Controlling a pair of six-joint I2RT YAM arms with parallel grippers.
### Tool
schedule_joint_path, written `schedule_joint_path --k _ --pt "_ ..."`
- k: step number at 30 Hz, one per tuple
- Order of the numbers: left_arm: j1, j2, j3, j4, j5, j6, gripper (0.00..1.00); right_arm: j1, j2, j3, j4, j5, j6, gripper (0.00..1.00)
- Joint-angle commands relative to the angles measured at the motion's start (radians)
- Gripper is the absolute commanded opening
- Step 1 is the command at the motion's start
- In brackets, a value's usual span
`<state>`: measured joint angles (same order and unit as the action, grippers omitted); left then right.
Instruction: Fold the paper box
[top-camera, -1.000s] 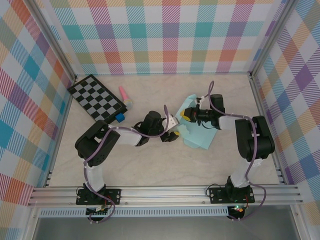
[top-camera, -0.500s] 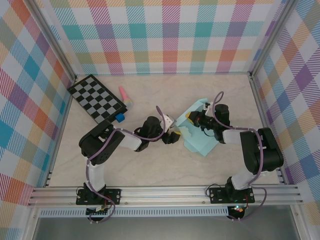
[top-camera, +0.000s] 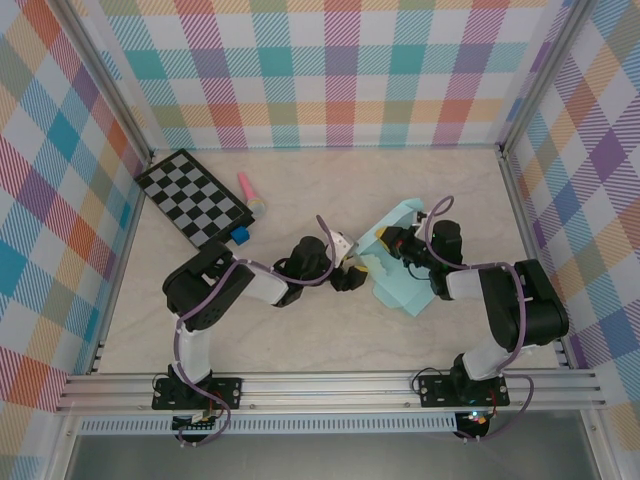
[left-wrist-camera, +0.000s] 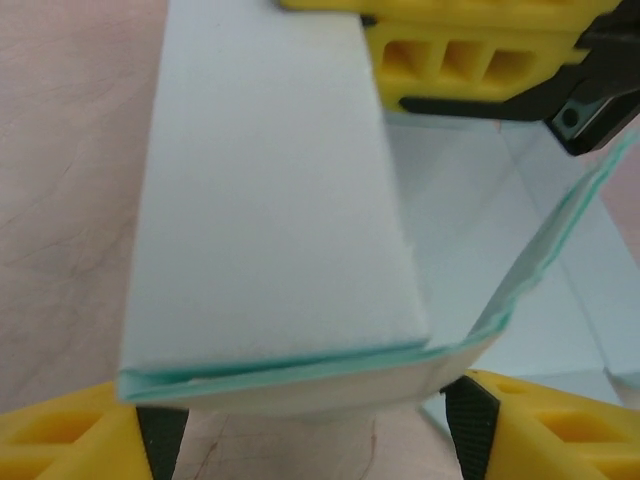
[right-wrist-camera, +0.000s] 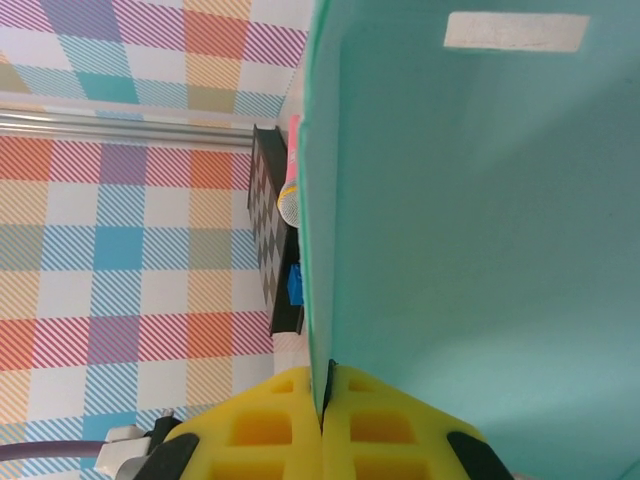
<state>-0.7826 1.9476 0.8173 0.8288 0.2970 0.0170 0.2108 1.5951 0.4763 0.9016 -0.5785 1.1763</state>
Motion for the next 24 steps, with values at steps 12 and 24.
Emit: schedule_joint_path --k 12,24 --pt "0.024 -0.127 -0.048 0.030 -0.164 0.117 0.70 0.090 0.135 0.173 0.135 -0.010 0.114 0.00" --pt "0.083 -0.114 -0.069 0.002 -0.184 0.093 0.56 0.142 0.342 0.225 0.309 0.008 0.200 0.00"
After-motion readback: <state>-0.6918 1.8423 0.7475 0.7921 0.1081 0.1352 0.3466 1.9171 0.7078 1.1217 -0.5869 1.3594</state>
